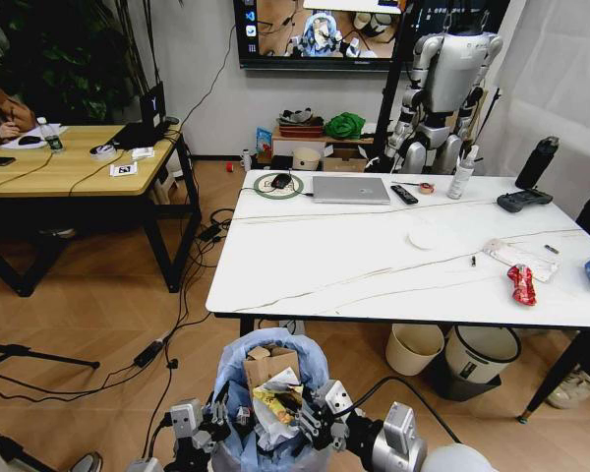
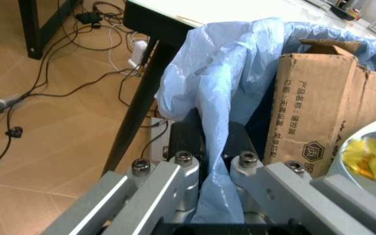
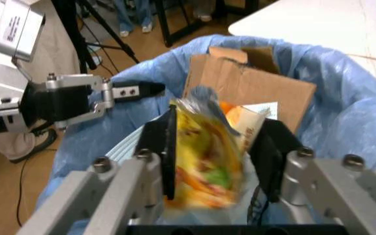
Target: Pick up the trash bin and place the trash from the table into it.
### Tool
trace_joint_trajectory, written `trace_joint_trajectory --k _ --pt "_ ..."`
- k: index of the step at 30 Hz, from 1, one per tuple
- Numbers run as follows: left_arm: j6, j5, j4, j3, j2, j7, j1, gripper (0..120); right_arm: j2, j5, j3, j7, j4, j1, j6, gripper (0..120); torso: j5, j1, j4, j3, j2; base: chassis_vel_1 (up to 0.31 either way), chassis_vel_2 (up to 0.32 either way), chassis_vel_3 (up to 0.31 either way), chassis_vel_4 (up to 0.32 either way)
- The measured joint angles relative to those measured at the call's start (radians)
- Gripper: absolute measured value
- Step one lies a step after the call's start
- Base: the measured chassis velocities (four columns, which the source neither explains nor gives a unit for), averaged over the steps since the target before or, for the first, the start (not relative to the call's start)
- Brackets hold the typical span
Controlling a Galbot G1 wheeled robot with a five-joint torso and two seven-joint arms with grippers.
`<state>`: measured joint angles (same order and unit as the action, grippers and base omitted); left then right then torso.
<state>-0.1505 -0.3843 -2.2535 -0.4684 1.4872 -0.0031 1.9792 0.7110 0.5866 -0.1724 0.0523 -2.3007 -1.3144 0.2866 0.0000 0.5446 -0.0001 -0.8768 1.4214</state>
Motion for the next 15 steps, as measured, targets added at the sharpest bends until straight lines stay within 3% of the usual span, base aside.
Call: trace_joint_trajectory --k 15 --pt "0.002 -0.002 0.007 -0.002 -0.001 0.0 -0.003 1 0.002 0.043 0.043 0.001 -0.015 0.001 -0.01 96 0.0 0.0 0.0001 0.0 0.0 0.0 0.0 0.0 0.0"
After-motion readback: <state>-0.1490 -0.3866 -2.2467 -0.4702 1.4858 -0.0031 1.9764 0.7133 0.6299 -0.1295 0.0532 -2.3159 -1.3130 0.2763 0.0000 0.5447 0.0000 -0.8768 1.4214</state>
